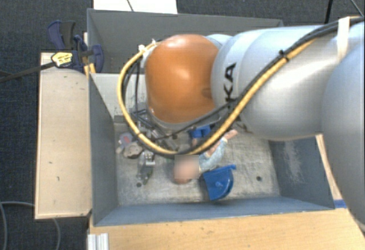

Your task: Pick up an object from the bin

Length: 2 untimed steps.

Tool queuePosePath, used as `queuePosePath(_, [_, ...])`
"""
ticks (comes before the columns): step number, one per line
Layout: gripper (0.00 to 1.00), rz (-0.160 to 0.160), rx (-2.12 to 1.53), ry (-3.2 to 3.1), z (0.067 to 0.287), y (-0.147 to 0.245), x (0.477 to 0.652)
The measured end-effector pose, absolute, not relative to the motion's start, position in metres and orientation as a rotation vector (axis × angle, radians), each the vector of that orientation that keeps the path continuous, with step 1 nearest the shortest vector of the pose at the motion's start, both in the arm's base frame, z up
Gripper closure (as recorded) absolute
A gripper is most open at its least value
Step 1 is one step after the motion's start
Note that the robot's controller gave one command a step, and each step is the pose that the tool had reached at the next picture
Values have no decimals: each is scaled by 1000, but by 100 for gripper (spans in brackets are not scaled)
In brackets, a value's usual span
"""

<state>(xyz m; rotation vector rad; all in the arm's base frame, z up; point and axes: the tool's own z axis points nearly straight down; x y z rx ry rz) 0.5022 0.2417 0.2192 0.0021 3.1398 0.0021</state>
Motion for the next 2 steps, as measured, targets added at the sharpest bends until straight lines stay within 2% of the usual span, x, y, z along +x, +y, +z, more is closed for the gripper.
queuePosePath(1, [0,6,-62,3132,172,241,512])
queuePosePath(2, [100,9,-218,3120,74,221,523])
